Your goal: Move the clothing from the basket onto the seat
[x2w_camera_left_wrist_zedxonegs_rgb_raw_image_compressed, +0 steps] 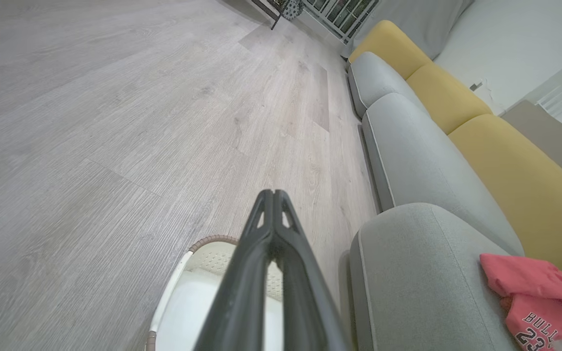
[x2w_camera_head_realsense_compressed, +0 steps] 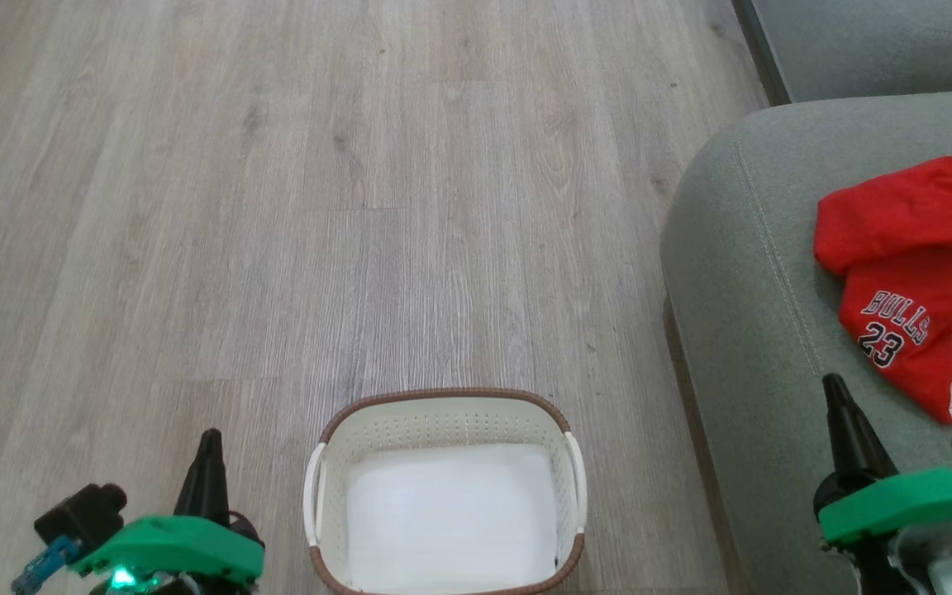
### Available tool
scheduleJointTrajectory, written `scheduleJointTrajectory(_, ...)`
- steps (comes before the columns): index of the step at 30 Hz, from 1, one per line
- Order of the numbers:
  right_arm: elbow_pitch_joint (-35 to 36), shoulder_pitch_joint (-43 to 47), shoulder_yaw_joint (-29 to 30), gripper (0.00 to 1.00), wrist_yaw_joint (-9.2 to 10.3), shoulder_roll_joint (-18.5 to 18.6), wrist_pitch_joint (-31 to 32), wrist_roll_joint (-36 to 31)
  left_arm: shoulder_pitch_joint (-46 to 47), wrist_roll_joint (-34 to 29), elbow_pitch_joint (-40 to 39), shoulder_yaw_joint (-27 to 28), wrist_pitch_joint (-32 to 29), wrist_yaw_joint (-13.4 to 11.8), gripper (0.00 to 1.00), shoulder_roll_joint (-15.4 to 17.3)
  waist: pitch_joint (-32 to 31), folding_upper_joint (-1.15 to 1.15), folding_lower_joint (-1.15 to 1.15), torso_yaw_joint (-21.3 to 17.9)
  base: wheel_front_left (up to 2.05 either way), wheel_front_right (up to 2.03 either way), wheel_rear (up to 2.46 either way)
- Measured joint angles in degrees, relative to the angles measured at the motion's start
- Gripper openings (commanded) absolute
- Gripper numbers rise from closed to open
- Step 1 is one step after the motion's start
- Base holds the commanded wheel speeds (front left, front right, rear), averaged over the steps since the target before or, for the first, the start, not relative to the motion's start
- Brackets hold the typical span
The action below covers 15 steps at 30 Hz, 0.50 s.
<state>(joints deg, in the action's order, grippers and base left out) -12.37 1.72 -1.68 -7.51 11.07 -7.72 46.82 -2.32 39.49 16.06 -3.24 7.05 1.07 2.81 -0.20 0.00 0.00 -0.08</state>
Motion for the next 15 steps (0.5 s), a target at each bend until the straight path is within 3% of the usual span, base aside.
scheduleJointTrajectory(15, -0.6, -0.3, 1.5, 0.00, 0.00, -1.4, 2.3, 8.3, 1.0, 9.6, 0.0, 1.1, -2.5, 1.0, 0.00, 0.0, 0.1, 0.00, 0.00, 0.0, 0.00, 0.00, 0.00)
